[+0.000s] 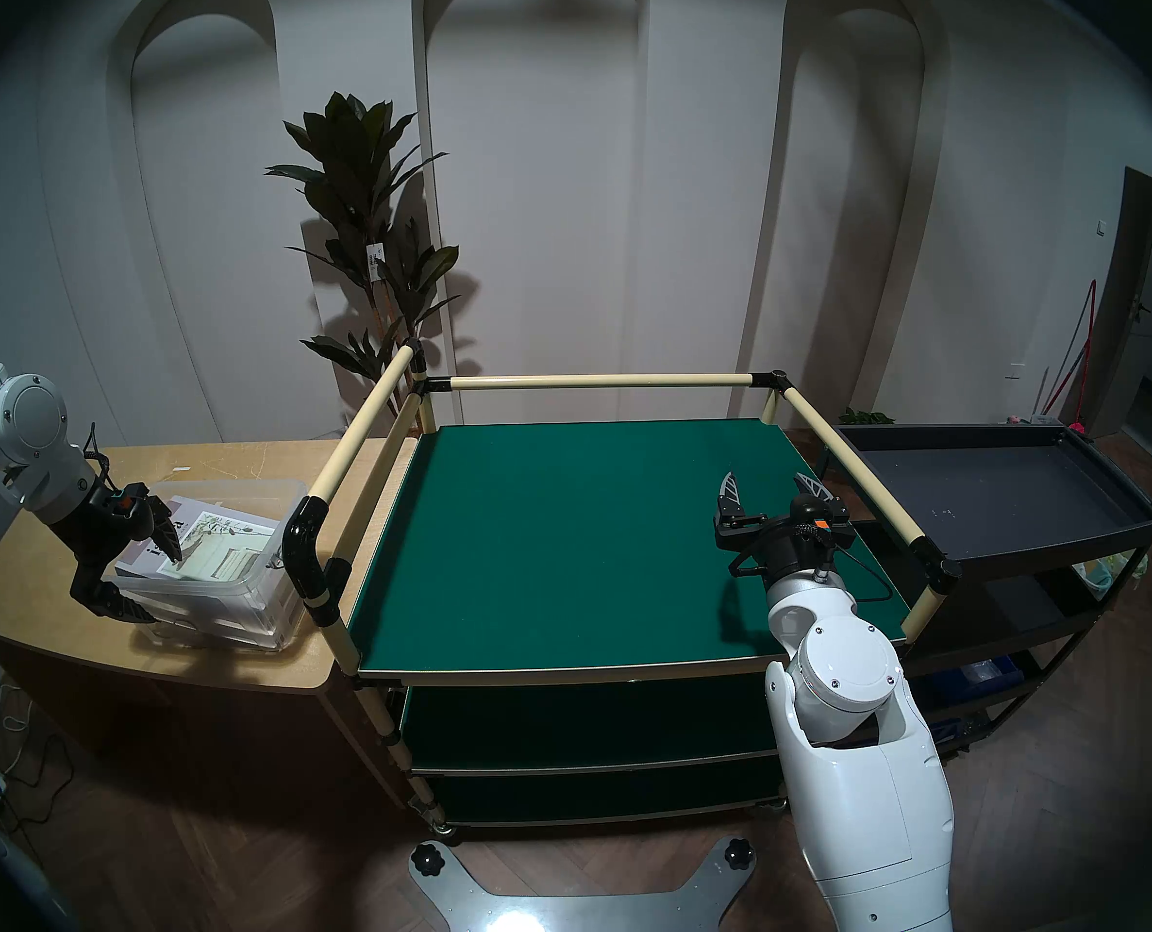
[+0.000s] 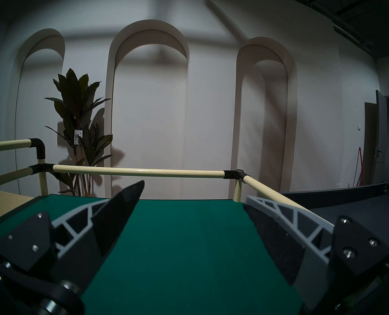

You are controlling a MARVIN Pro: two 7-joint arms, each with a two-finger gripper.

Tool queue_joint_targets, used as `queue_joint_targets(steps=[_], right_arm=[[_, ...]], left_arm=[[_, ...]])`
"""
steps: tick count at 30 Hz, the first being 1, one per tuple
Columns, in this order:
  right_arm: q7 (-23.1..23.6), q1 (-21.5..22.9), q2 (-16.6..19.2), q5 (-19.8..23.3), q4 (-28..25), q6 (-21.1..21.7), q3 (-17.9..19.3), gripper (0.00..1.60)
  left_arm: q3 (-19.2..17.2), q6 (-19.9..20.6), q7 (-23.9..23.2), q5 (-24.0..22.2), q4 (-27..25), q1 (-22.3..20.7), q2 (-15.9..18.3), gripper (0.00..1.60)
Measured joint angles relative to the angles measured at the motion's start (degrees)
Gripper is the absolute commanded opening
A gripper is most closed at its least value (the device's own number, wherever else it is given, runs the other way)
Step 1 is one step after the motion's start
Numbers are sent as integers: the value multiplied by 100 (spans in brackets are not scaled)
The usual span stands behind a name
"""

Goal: Put the storage box onto the shelf

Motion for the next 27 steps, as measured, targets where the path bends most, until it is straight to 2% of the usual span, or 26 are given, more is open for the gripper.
queue_joint_targets(steps=[27], right_arm=[[0, 1, 0, 0, -1, 0, 0, 160]], left_arm=[[1031, -515, 1, 663, 1036, -1092, -825, 160]])
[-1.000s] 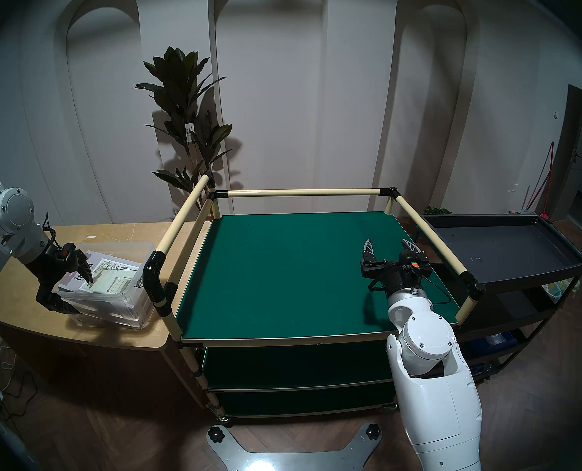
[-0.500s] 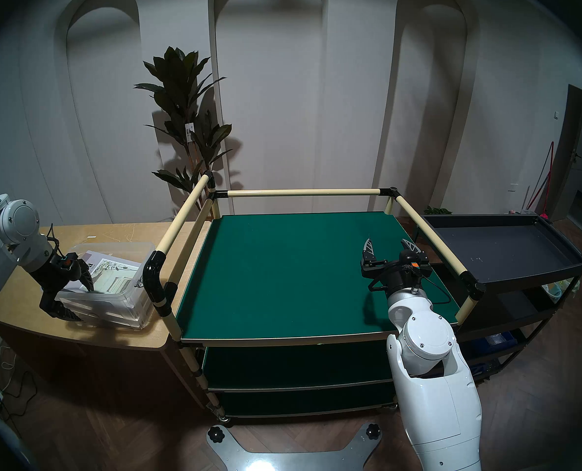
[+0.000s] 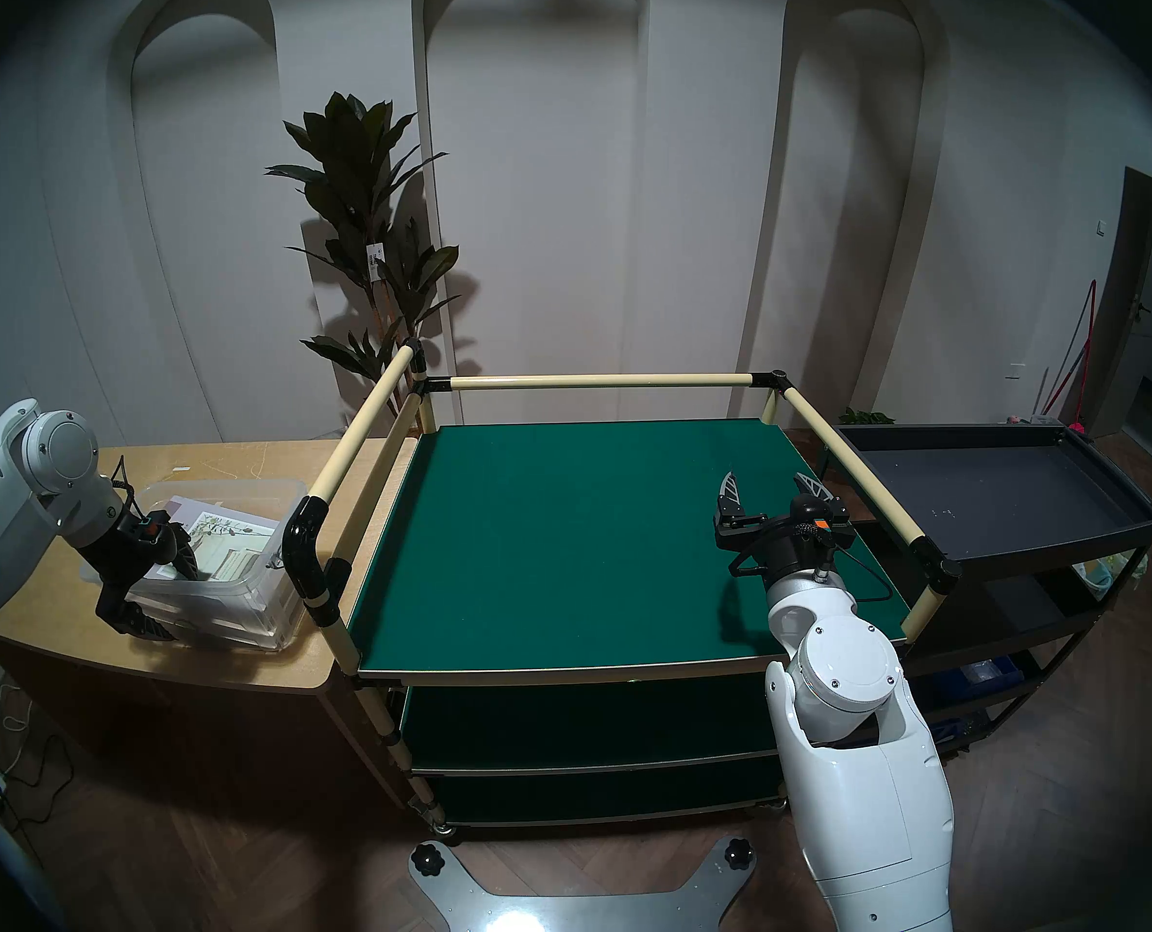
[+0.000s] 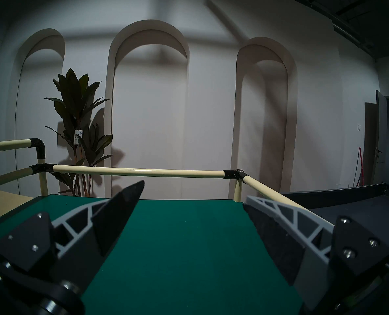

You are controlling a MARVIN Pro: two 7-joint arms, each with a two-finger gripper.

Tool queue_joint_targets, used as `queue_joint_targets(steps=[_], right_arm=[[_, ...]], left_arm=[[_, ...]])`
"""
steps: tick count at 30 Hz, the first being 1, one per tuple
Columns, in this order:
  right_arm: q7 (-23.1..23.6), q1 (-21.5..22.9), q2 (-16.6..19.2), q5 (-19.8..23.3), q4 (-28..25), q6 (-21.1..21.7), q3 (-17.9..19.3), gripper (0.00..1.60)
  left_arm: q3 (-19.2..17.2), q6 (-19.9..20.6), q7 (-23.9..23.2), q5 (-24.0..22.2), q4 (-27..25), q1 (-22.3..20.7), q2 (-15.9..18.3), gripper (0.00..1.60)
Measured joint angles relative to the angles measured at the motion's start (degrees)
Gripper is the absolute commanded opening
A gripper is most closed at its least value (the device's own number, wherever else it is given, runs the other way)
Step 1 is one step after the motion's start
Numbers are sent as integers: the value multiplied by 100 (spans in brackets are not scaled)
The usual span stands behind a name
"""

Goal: Put the storage box onto the shelf

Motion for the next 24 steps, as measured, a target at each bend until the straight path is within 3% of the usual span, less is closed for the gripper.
queue_joint_targets(steps=[12, 24], right_arm=[[0, -1, 0, 0, -7, 0, 0, 160], [0, -2, 0, 0, -11, 0, 0, 160]], left_arm=[[589, -267, 0, 83, 167, -497, -19, 160], [1249, -404, 6, -275, -37, -775, 314, 160]])
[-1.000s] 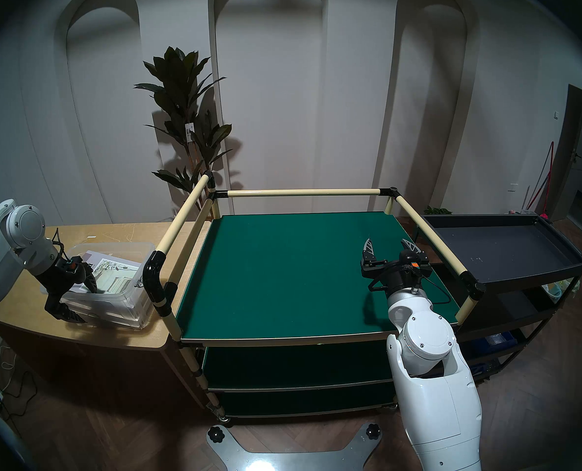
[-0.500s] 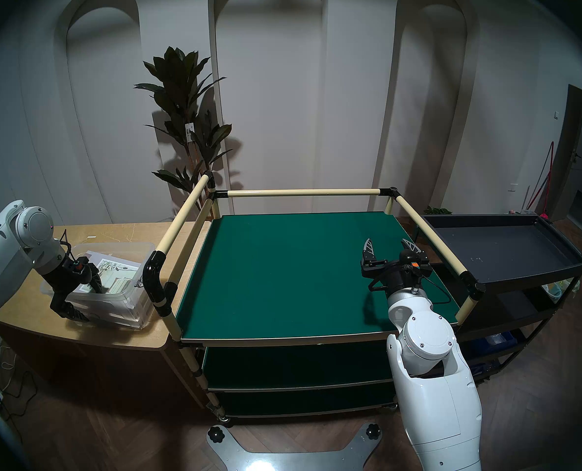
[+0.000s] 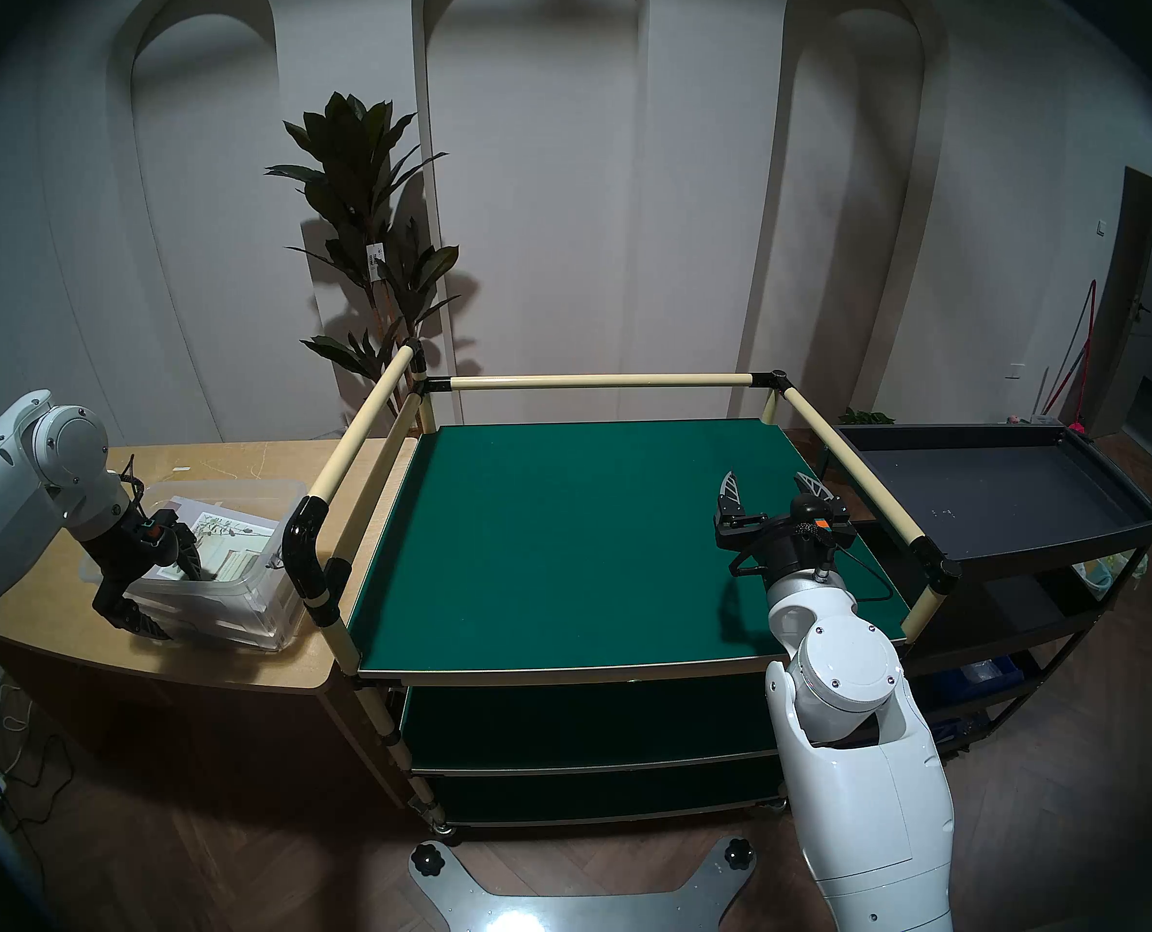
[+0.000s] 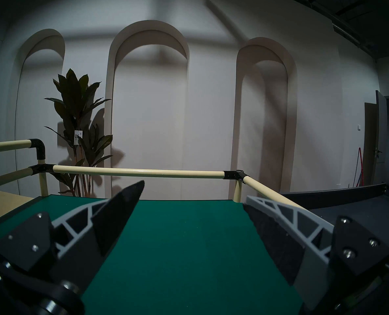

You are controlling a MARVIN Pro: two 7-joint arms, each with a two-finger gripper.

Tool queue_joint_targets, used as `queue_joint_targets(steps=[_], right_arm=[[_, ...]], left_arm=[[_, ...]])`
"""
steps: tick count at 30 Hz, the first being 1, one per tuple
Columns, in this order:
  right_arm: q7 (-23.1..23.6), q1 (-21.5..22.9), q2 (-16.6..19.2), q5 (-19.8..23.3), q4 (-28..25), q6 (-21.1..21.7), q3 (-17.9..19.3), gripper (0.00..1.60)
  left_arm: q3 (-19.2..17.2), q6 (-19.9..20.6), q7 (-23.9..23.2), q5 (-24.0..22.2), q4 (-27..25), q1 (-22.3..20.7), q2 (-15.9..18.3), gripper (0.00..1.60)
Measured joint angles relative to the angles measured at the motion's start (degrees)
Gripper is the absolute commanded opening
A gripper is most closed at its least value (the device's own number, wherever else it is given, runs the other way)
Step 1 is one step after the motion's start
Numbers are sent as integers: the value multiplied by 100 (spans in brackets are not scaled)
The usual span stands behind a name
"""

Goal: Put the storage box onto the shelf

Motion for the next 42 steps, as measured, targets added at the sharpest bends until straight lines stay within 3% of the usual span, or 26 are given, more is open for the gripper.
queue_joint_targets(steps=[18, 42], right_arm=[[0, -3, 0, 0, -9, 0, 0, 160], [0, -7, 0, -3, -23, 0, 0, 160]], left_arm=[[747, 132, -5, -788, -521, -249, 705, 160], [1370, 523, -4, -1310, -908, -635, 1030, 160]])
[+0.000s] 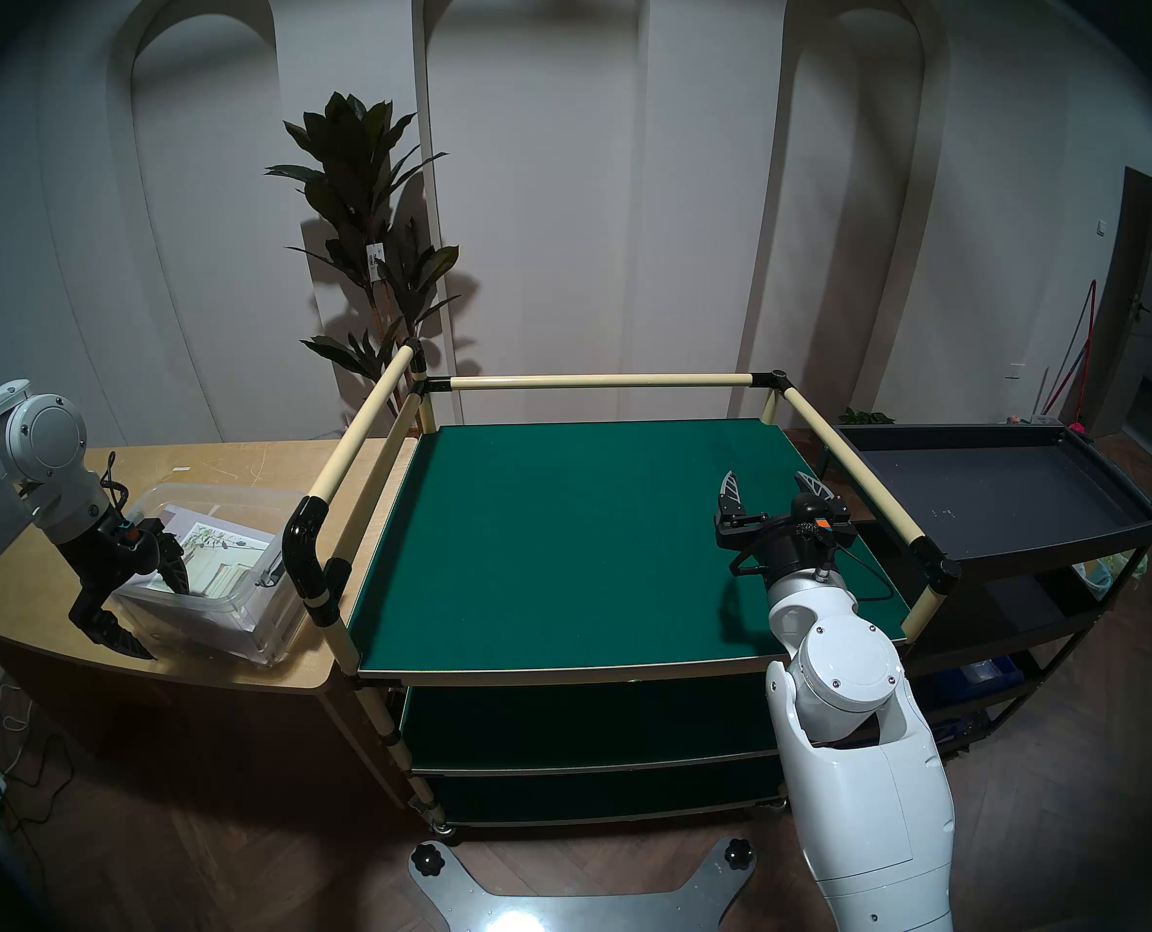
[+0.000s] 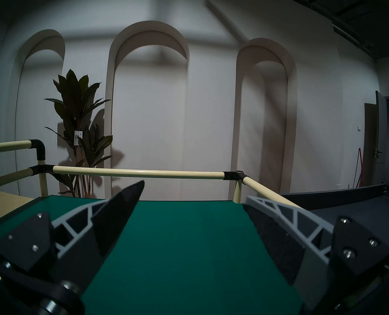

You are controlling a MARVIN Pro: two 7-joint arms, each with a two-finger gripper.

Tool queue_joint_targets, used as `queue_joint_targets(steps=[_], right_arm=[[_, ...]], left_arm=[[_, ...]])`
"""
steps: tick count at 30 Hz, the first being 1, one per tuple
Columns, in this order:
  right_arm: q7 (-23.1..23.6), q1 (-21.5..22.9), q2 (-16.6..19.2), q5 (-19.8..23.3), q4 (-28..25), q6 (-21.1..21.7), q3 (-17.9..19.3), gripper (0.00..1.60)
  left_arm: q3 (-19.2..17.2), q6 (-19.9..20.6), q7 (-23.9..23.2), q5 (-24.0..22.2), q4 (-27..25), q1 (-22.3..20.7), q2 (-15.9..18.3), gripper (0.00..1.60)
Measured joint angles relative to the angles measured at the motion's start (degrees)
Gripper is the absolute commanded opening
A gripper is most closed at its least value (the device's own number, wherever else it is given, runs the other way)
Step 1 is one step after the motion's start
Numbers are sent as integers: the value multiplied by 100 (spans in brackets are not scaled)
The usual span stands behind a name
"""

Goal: Put the storage box onto the shelf

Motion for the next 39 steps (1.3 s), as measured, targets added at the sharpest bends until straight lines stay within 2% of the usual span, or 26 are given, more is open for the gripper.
queue_joint_targets(steps=[13, 20, 26, 31, 39], right_arm=[[0, -5, 0, 0, -14, 0, 1, 160], [0, -8, 0, 0, -21, 1, 1, 160], [0, -9, 0, 0, -23, 1, 1, 160], [0, -10, 0, 0, -25, 1, 1, 160], [0, -13, 0, 0, -33, 1, 1, 160]], left_arm=[[485, 42, 3, -250, 139, -121, -9, 160], [619, -95, -4, -107, 631, -317, -351, 160], [685, -292, -5, 137, 1251, -536, -784, 160], [916, -494, -3, 271, 1702, -793, -1134, 160], [1278, -701, -4, 219, 2068, -1142, -1318, 160]])
